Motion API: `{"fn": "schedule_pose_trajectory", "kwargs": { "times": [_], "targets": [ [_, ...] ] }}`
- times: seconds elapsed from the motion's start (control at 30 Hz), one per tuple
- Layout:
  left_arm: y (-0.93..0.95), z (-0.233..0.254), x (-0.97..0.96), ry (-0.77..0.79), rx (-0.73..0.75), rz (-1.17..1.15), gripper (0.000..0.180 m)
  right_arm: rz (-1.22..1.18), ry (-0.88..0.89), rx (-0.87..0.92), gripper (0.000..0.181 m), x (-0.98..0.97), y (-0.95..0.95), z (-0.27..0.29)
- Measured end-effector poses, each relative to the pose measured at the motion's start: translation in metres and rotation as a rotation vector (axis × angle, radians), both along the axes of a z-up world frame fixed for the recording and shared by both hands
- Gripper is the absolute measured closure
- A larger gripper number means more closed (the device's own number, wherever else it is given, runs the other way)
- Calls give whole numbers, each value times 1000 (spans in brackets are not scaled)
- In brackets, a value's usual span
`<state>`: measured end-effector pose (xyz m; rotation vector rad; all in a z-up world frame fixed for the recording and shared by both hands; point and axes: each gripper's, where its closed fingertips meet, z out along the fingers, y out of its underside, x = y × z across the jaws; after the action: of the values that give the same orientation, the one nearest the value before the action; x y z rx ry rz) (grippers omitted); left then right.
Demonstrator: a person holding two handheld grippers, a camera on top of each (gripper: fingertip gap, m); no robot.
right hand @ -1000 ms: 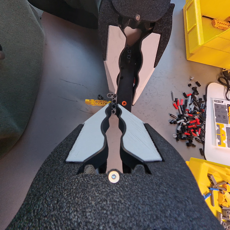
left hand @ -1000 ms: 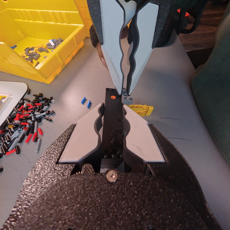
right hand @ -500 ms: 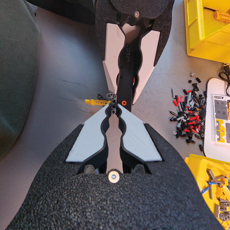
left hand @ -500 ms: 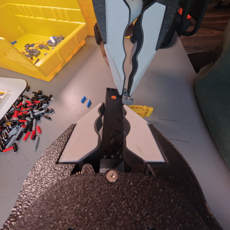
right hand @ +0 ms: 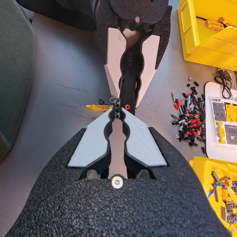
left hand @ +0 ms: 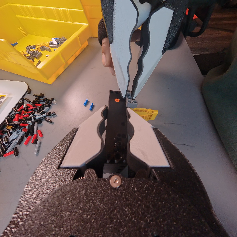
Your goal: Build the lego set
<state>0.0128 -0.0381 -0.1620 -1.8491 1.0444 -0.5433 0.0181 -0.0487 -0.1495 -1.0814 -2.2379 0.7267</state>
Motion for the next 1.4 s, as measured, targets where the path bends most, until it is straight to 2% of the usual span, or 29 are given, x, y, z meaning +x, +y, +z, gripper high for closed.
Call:
{"fn": "schedule_pose_trajectory", "kwargs": {
  "times": [0.27, 0.37, 0.5, 0.83, 1.0, 1.1, 1.33, 1.4],
  "targets": [
    [-2, 0, 1, 5, 8, -12, 153, -13, 7, -42, 175, 1, -2, 0],
    [-2, 0, 1, 7, 10, -10, 152, -11, -12, -83, 170, 3, -4, 0],
    [-2, 0, 1, 6, 8, -8, 152, -12, -9, -80, 175, 3, -5, 0],
    [-2, 0, 1, 2, 3, -6, 152, -26, 43, -35, 171, 2, -2, 1],
    [-1, 0, 1, -3, -5, 0, 152, -47, 80, -62, 177, 2, -3, 2],
    [-1, 0, 1, -2, -2, 0, 152, -100, 73, -170, 178, 2, -3, 3],
    [0, 0, 0, 0, 1, 7, 152, -314, -86, -608, 179, 1, 1, 4],
    [0, 0, 0, 0, 1, 7, 152, -331, -99, -676, 180, 1, 1, 4]
  ]
}}
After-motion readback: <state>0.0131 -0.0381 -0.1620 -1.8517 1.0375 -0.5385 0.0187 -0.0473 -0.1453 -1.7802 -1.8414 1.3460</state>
